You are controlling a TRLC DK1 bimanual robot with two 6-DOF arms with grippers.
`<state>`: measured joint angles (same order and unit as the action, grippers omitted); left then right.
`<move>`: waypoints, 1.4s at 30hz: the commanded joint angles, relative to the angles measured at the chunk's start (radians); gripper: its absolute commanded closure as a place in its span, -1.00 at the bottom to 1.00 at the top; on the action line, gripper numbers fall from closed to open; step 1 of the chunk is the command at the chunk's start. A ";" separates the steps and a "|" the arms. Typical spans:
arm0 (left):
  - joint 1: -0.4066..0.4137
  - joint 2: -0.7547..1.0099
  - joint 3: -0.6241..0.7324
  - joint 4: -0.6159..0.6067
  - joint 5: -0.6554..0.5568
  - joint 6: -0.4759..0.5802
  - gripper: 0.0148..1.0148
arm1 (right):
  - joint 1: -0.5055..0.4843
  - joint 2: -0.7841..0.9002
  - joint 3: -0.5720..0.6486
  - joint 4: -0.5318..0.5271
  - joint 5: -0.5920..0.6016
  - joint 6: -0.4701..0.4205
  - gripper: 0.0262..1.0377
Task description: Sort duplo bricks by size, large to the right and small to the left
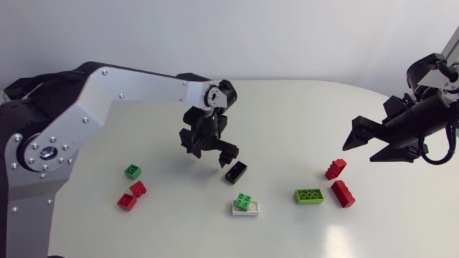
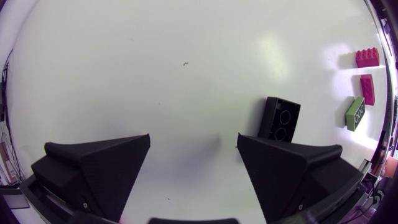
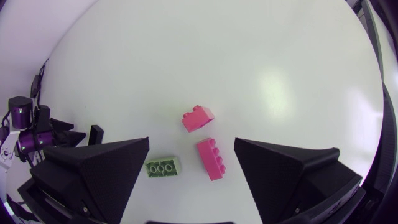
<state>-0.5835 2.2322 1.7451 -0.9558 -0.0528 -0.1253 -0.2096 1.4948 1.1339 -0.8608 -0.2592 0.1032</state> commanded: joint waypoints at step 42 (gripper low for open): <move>-0.078 0.127 0.241 -0.202 0.099 0.012 -0.91 | -0.028 -0.004 -0.031 0.005 -0.014 -0.037 -0.89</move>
<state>-0.6559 2.3501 1.9583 -1.1416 0.0345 -0.1226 -0.2295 1.4948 1.1271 -0.8574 -0.2630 0.0845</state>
